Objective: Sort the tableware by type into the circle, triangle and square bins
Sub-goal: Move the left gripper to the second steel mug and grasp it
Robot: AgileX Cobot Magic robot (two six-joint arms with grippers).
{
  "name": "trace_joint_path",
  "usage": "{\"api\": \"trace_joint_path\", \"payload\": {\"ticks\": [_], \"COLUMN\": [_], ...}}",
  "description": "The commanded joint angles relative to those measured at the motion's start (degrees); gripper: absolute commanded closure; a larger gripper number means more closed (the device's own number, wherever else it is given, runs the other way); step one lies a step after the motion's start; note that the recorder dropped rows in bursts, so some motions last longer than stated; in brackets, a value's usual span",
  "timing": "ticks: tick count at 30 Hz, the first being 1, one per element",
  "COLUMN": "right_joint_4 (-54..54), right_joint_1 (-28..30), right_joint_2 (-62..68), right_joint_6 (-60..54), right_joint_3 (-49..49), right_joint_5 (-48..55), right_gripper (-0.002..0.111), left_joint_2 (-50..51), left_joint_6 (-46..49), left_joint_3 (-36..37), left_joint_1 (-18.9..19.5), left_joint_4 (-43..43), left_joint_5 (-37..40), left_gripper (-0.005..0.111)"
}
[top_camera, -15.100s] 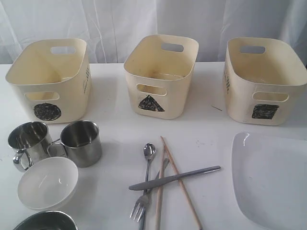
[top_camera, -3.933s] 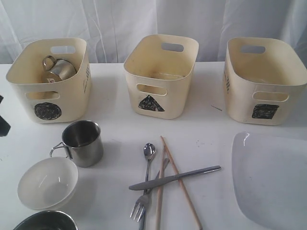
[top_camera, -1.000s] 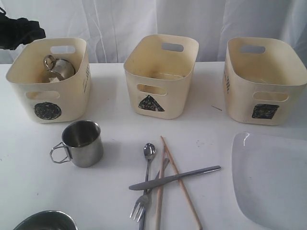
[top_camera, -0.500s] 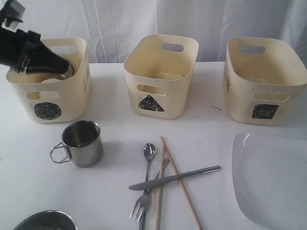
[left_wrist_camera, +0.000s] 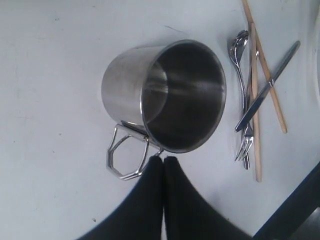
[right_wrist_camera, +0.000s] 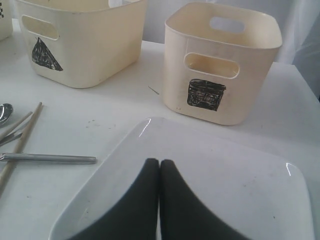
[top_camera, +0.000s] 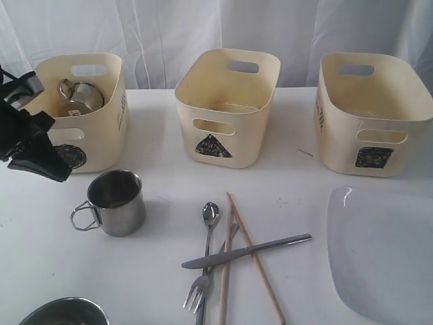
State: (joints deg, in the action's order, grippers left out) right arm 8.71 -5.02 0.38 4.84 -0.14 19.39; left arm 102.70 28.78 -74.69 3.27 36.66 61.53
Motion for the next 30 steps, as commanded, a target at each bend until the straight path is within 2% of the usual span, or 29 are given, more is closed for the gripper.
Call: {"api": "trace_joint_path", "payload": {"ticks": [1,8,10,14,18,21,25,30], "right_joint_4": [-0.07,-0.07,-0.07,-0.07,-0.07,-0.07,-0.07,-0.07], "right_joint_1": [0.42,0.42,0.42,0.42,0.42,0.42,0.42,0.42], "right_joint_2": [-0.38,-0.38,-0.38,-0.38,-0.38,-0.38,-0.38,-0.38], "right_joint_6": [0.05,0.05,0.05,0.05,0.05,0.05,0.05,0.05], "right_joint_3": [0.14,0.14,0.14,0.14,0.14,0.14,0.14,0.14], "right_joint_5": [-0.17,-0.17,-0.17,-0.17,-0.17,-0.17,-0.17,-0.17], "right_gripper": [0.108,0.108,0.108,0.108,0.108,0.108,0.108,0.108], "left_joint_2": [-0.1,-0.1,-0.04,0.04,0.04,0.04,0.04,0.64], "left_joint_6": [-0.51,2.06,3.98,9.96,10.13,10.13,10.18,9.25], "left_joint_3": [2.44,3.01,3.01,3.01,3.01,3.01,3.01,3.01], "left_joint_1": [-0.55,-0.55,-0.55,-0.55,-0.55,-0.55,-1.43,-5.38], "left_joint_4": [2.58,2.7,2.7,2.7,4.77,9.99,14.54,5.29], "left_joint_5": [-1.78,-2.07,-1.39,1.38,-0.48,-2.44,-4.52,-7.67], "left_gripper": [0.107,0.107,0.104,0.081,0.052,0.042,0.041,0.041]}}
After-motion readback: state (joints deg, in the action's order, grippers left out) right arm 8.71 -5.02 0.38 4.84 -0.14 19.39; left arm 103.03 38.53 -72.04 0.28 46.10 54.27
